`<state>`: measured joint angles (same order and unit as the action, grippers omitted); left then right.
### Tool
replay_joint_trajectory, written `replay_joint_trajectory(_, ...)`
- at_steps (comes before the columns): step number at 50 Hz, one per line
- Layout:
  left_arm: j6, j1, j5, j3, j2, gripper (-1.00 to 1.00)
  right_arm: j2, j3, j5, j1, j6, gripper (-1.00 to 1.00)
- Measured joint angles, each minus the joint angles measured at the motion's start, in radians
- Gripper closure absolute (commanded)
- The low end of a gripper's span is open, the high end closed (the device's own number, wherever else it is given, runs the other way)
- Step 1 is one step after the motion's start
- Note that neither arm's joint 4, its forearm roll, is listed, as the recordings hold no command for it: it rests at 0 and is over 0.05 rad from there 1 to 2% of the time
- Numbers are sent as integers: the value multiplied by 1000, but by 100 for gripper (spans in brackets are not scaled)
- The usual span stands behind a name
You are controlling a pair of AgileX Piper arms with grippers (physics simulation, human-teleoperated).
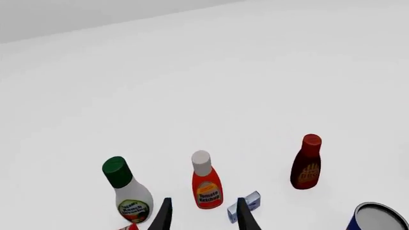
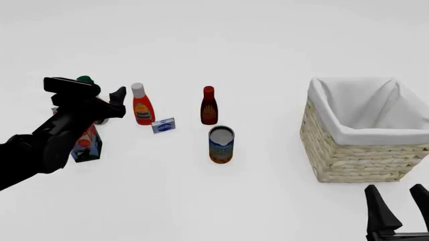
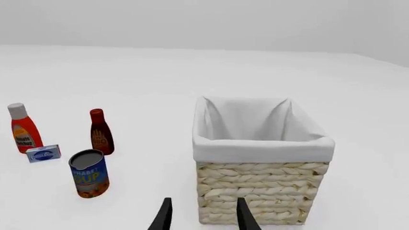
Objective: Pick the ketchup and place it in the basket.
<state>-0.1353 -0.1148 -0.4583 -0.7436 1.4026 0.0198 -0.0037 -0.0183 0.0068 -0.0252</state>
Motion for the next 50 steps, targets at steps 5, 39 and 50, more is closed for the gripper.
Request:
replay_joint_trajectory(5,-2,1,-13,-8,23,-100,5,0,-4,0,0,-100)
replay_joint_trajectory(39,-9,-2,-61,-90,160,-100,41,2,-33,3,1,-100)
replay_joint_trajectory(50,-8,4,-71,-121,202,-100,51,2,-40,5,2,-100)
